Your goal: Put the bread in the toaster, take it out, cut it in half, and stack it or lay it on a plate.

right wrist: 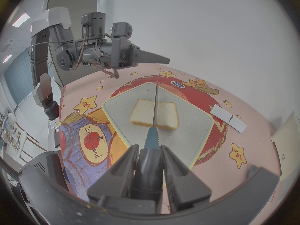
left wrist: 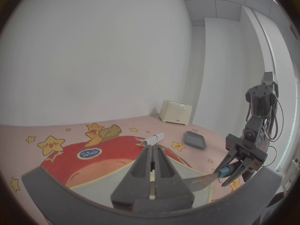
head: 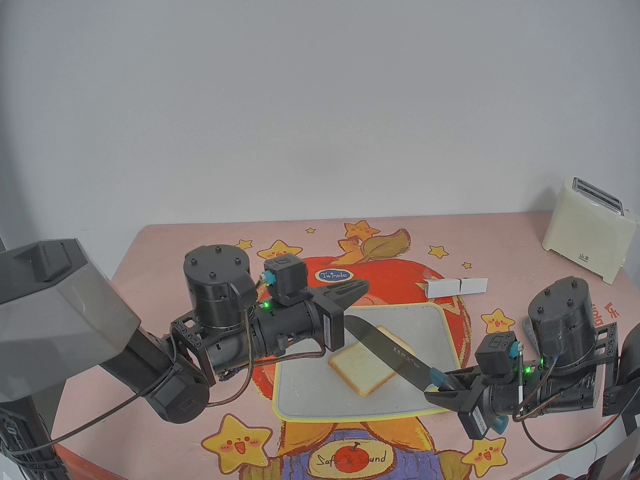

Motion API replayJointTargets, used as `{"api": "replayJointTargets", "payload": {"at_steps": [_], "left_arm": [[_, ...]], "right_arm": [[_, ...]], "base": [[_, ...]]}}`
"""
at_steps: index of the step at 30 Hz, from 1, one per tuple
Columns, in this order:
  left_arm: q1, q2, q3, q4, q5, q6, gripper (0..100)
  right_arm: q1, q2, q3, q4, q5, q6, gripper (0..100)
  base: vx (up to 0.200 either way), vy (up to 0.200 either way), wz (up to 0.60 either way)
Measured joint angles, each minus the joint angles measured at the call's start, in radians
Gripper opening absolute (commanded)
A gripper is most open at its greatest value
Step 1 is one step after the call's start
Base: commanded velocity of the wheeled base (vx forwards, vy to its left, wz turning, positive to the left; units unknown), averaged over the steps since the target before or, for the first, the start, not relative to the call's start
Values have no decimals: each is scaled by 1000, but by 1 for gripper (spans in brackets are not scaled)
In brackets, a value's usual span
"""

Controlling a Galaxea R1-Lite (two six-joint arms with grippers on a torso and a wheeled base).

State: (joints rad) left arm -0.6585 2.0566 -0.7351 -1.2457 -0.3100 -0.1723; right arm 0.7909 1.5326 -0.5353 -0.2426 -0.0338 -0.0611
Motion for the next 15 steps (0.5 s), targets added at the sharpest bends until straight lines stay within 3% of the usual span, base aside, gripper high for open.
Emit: {"api": "replayJointTargets", "payload": {"at_steps": [15], "left_arm": [[-61, 7, 27, -3, -4, -1, 0]], "right_arm": [[0, 1, 1, 0, 0, 0, 0]], "base": [[0, 0, 0]]}}
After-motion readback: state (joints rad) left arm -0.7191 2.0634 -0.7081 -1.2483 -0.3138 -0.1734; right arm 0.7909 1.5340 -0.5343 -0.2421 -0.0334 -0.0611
